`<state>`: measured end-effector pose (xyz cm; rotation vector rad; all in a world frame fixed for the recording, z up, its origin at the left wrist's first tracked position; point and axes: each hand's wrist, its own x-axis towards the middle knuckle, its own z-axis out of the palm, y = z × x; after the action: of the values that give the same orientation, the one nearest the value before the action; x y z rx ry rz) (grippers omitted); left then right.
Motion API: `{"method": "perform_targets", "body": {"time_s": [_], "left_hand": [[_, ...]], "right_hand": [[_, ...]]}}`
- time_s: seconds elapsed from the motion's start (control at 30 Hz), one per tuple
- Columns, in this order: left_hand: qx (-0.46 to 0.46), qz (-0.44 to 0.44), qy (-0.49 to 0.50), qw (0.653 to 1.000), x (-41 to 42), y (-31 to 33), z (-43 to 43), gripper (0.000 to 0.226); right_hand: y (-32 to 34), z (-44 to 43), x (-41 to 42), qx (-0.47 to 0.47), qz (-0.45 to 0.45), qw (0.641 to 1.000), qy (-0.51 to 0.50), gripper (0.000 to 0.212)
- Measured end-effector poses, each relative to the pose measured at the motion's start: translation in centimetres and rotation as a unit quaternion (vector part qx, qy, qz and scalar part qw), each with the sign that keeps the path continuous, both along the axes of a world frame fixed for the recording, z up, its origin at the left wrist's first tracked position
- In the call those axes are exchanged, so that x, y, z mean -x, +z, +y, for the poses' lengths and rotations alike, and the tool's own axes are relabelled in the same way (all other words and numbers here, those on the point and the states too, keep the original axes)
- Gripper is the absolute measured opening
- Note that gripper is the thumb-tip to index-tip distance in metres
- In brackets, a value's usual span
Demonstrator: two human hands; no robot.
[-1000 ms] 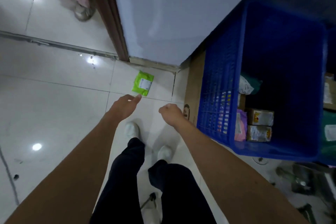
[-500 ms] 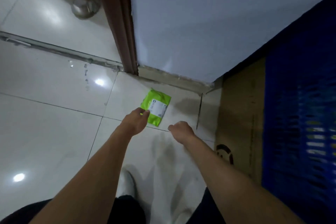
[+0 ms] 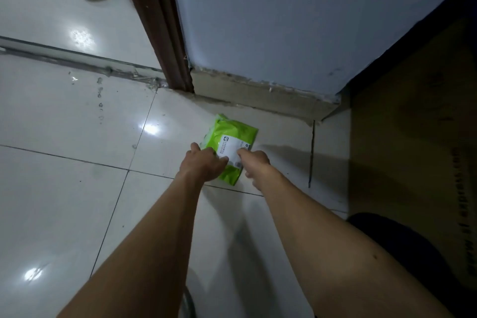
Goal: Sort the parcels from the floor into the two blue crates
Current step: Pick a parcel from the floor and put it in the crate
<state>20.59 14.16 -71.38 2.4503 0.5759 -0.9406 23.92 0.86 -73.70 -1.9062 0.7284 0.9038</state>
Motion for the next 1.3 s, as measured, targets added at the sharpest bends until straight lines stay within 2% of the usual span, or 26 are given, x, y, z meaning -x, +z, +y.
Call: {"method": "perform_targets", "body": {"time_s": [0.2,0.33,0.4,0.53,0.67,0.8,0.87,1.03,1.17,1.3], "left_hand": [[0.042,0.002,0.034,0.999,1.2,-0.3,-0.4,0.059],[0.088,-0.041,0.113,0.989,2.4,0.0,-1.7,0.051],[0.138,-0.061,0.187,0.971,2.6,0.2,-2.6,0.049],[0.229,-0.070,0.311,0.920,2.2,2.8,-3.9,0.036],[0.234,-0.070,0.318,0.916,1.9,7.8,-4.5,0.036],[0.239,-0.056,0.342,0.907,2.8,15.4,-4.7,0.024],[0.253,-0.047,0.349,0.901,3.5,20.1,-5.1,0.025],[0.281,-0.020,0.360,0.890,5.3,33.5,-6.6,0.029],[0.301,0.001,0.361,0.883,7.0,44.8,-8.1,0.029],[0.338,-0.005,0.351,0.873,9.1,55.1,-10.5,0.017]], "right_hand": [[1.0,-1.6,0.3,-0.061,0.038,0.997,-0.042,0.016],[1.1,-1.1,0.8,-0.089,0.012,0.995,-0.047,0.043],[1.5,-1.0,1.1,-0.088,-0.014,0.995,-0.054,0.056],[3.6,-1.5,1.6,-0.058,-0.070,0.993,-0.080,0.046],[8.3,-2.3,2.4,-0.064,-0.091,0.990,-0.088,0.047],[16.5,-3.9,3.9,-0.088,-0.090,0.985,-0.116,0.042],[21.6,-4.7,4.8,-0.105,-0.086,0.983,-0.124,0.032],[35.6,-6.8,7.4,-0.122,-0.062,0.980,-0.145,0.032],[47.1,-9.2,10.5,-0.120,-0.064,0.981,-0.136,0.056],[58.6,-12.2,14.5,-0.100,-0.079,0.988,-0.092,0.029]]}}
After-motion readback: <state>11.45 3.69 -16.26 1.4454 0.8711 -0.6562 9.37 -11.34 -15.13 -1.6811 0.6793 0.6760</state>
